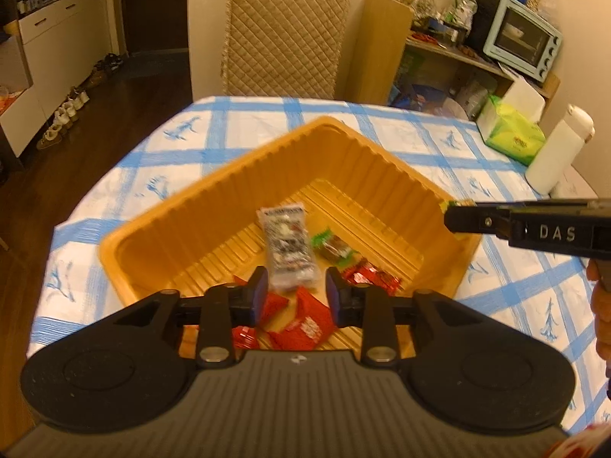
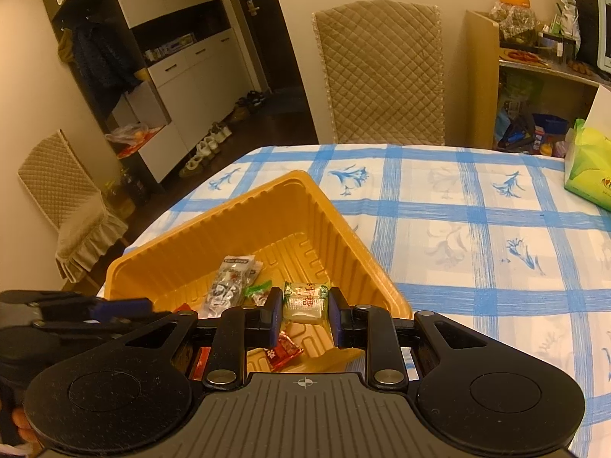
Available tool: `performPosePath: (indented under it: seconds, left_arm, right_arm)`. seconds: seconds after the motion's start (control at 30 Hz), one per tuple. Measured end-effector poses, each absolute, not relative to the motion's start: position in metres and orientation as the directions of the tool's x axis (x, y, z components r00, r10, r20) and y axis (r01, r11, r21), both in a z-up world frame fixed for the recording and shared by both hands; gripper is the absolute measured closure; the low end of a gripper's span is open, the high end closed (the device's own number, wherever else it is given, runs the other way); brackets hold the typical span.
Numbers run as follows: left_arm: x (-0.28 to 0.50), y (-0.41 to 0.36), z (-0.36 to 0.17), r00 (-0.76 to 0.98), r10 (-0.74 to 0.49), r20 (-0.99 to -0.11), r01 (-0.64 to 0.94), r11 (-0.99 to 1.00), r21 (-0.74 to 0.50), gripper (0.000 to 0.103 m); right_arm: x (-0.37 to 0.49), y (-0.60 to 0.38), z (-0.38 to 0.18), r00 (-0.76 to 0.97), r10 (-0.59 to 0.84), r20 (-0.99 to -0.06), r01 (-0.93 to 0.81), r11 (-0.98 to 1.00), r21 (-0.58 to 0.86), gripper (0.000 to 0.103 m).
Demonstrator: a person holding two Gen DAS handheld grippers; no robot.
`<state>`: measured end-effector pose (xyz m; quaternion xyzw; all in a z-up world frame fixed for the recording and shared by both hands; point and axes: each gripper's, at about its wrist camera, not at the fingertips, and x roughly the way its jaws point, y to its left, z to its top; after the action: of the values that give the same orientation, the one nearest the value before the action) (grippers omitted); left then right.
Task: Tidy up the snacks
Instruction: 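Open the right tool to drop the yellow-green candy into the tray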
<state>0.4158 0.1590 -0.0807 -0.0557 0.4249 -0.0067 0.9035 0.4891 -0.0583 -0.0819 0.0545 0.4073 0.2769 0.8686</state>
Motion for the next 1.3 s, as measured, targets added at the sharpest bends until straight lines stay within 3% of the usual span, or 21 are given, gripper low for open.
performPosePath:
  seconds: [0.83,0.9,0.97,1.3]
  left_arm:
    - [0.43,0.179,-0.08,0.635,-0.009,-0.773,-0.089,0.992,-0.085,0.068]
    - [0.431,0.178,-0.079,0.636,-0.009,-0.771,-0.089,0.992,-0.085,0.063]
    - [0.43,0.178,-0.078,0.639,-0.006,-0.769,-0.091,0.992,-0.084,0.056]
    - [0.421,0.175,-0.066,0.658,-0.003,-0.753,-0.099,0.991,-0.091,0.028]
  right_arm:
    - [0.526,-0.028,-0.099,0.498,0.558,-0.664,-0.448,0.821,0.354,0.077]
    - [0.527,-0.028,-0.097,0.499,0.568,-0.655,-0.446,0.816,0.367,0.068]
    - [0.526,-0.028,-0.094,0.511,0.566,-0.647,-0.438,0.819,0.371,0.043]
    - [0.516,-0.035,-0.079,0.528,0.574,-0.625,-0.442,0.815,0.375,0.023]
